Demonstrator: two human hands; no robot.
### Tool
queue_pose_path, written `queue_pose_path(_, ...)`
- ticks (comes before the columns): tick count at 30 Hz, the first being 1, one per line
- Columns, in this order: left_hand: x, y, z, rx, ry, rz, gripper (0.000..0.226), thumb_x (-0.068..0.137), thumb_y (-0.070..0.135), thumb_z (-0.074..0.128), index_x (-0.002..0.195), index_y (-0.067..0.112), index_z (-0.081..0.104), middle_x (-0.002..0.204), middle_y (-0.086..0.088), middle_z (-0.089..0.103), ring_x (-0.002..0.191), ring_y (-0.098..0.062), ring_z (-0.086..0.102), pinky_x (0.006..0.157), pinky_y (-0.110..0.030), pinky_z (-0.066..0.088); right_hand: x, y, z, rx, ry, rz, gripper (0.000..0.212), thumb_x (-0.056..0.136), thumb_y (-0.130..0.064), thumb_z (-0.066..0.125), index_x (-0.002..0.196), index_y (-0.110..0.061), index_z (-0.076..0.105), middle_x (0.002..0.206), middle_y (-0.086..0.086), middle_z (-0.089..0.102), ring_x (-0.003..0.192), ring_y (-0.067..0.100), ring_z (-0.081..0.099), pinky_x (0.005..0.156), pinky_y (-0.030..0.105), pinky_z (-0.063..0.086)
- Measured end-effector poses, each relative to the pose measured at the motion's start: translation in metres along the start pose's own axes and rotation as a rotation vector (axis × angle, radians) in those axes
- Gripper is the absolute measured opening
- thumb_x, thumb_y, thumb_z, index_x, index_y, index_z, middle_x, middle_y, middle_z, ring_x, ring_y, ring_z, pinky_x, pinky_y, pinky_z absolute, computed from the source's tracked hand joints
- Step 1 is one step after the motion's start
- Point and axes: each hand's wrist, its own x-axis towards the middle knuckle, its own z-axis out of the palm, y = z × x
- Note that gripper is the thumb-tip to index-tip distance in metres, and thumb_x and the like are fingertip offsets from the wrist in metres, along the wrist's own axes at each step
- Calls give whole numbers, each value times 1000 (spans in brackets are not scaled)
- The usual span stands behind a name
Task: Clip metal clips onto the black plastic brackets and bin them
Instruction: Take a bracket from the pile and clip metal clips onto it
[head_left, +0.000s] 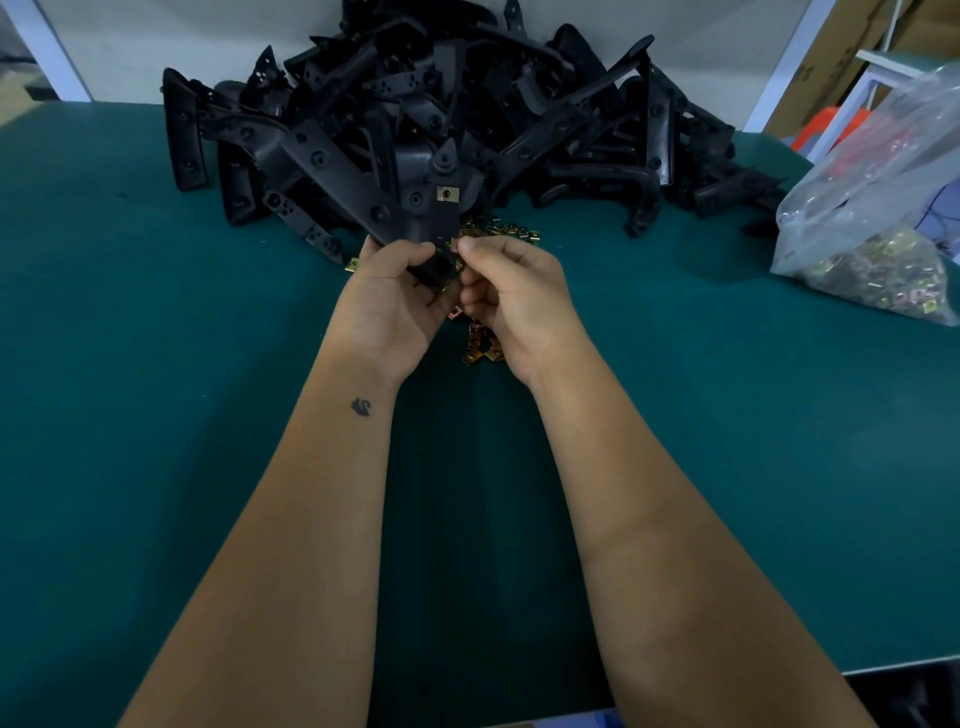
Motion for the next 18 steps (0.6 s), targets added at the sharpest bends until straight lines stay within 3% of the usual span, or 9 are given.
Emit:
queue_pose_path(4, -1, 0, -1, 42, -37, -6, 34, 95, -4, 43, 124, 15, 45, 108, -9, 62, 84, -20, 61, 77, -32, 53, -1, 0, -1, -16, 15, -8, 18, 92, -11, 66, 74, -12, 64, 57, -3, 56, 51, 7, 49, 50, 20, 43)
queue_pose_path(11, -2, -2, 1, 114, -81, 0, 39, 94, -7, 46, 126, 15, 40, 98, -8, 62, 73, -19, 60, 66, -33, 52, -2, 1, 0, -68, 21, -10, 21, 93, -12, 65, 72, -13, 63, 54, -5, 49, 49, 7, 43, 51, 21, 38)
queue_pose_path(18, -1, -3, 1, 150, -73, -25, 45, 96, -2, 48, 136, 17, 41, 109, -9, 60, 81, -19, 60, 72, -35, 52, -1, -1, -3, -46, 25, -21, 17, 91, -12, 66, 74, -13, 65, 54, -5, 52, 50, 7, 45, 51, 21, 38)
